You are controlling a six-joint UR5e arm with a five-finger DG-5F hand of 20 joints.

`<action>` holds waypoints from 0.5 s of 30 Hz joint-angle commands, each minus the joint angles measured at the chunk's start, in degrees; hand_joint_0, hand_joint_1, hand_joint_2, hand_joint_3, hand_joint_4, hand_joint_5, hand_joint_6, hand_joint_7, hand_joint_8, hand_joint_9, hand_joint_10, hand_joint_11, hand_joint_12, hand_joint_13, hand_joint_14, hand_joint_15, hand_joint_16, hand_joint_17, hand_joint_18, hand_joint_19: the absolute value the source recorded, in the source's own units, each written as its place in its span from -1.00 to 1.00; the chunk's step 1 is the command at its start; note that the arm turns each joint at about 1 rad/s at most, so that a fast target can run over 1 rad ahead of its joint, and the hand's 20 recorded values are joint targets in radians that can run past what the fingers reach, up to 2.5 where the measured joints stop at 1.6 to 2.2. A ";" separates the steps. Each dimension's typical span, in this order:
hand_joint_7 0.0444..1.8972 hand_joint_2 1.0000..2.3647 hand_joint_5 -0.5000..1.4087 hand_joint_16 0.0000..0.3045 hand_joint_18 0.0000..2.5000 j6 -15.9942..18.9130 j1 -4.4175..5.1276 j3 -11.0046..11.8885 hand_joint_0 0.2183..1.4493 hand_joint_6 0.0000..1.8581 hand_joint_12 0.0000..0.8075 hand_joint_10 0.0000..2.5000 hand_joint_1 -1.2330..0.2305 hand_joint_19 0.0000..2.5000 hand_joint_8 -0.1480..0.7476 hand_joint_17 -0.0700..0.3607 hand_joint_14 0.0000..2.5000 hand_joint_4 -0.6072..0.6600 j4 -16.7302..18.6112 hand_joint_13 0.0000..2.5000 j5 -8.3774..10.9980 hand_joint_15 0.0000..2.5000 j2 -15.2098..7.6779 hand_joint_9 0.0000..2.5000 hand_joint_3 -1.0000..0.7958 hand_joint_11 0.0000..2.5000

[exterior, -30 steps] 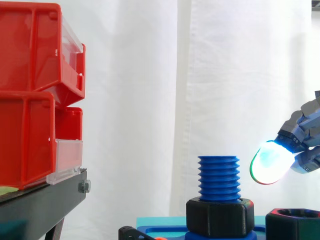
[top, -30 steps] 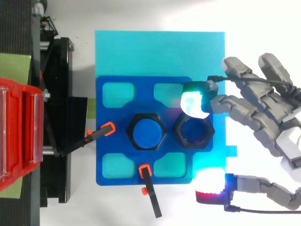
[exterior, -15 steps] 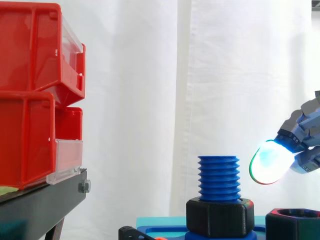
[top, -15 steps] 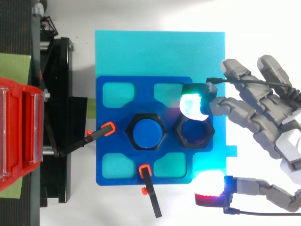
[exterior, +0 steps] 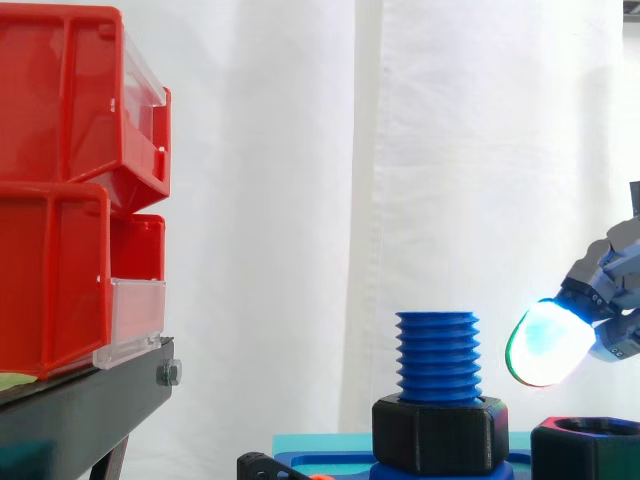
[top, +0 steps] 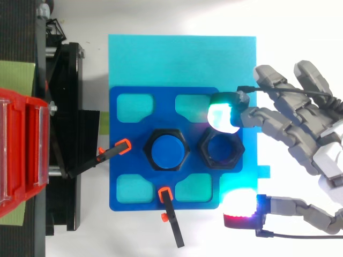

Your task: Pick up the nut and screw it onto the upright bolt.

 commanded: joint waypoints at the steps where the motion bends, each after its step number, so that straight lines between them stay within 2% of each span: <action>1: -0.37 -1.00 -0.79 -0.61 -1.00 -0.05 0.04 -0.19 -0.70 -0.46 0.09 -1.00 -0.42 -1.00 -0.01 -0.05 -1.00 0.25 0.90 -0.97 0.12 -1.00 0.03 -1.00 -0.44 -1.00; 4: -0.37 -1.00 -0.79 -0.61 -1.00 -0.05 -0.32 -0.19 -0.70 -0.46 0.09 -1.00 -0.41 -1.00 -0.01 -0.05 -1.00 0.25 0.99 -0.97 -0.05 -1.00 -0.41 -1.00 -0.44 -1.00; 6: -0.37 -1.00 -0.79 -0.61 -1.00 0.13 -0.23 -0.19 -0.70 -0.46 0.09 -1.00 -0.41 -1.00 -0.01 -0.06 -1.00 0.26 0.90 -0.97 -0.05 -1.00 -1.03 -1.00 -0.44 -1.00; 15: -0.37 -1.00 -0.79 -0.61 -1.00 0.21 -0.40 -0.19 -0.70 -0.46 0.09 -1.00 -0.37 -1.00 0.00 -0.06 -1.00 0.27 1.60 -0.96 -0.05 -1.00 -1.03 -1.00 -0.44 -1.00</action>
